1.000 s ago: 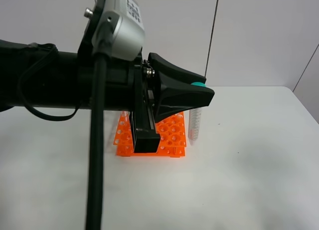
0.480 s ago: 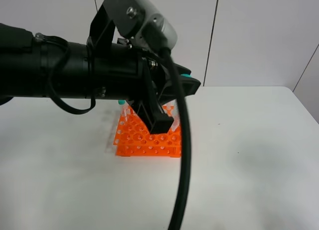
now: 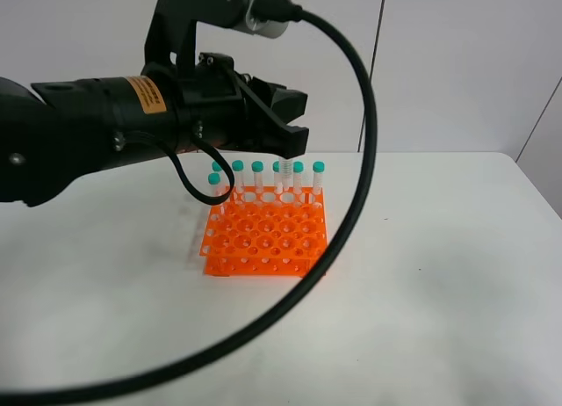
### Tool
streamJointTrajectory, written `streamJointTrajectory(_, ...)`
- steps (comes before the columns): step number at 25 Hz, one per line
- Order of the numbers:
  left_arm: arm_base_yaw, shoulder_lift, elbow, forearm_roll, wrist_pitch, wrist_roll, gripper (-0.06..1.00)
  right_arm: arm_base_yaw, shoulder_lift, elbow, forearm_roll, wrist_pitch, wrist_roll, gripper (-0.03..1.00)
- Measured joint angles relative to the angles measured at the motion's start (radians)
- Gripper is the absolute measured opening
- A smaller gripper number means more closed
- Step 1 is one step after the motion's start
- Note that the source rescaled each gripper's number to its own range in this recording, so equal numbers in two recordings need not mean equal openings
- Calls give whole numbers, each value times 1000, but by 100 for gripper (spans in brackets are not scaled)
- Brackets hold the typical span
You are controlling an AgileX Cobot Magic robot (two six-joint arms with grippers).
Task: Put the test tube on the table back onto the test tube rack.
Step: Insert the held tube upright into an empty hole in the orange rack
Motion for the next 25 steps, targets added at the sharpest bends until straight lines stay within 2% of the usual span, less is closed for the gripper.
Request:
streamJointTrajectory(1, 25, 19, 1, 80, -7, -80, 0, 0, 0, 0, 0, 0, 0, 84)
streamJointTrajectory(3, 69, 49, 2, 175, -47, -189, 0, 0, 0, 0, 0, 0, 0, 84)
streamJointTrajectory(6, 129, 85, 3, 222, -108, -264, 0, 0, 0, 0, 0, 0, 0, 84)
streamJointTrajectory(16, 282, 228, 94, 225, -409, -234, 0, 0, 0, 0, 0, 0, 0, 84)
streamJointTrajectory(25, 308, 367, 94, 223, -532, -182, 0, 0, 0, 0, 0, 0, 0, 84)
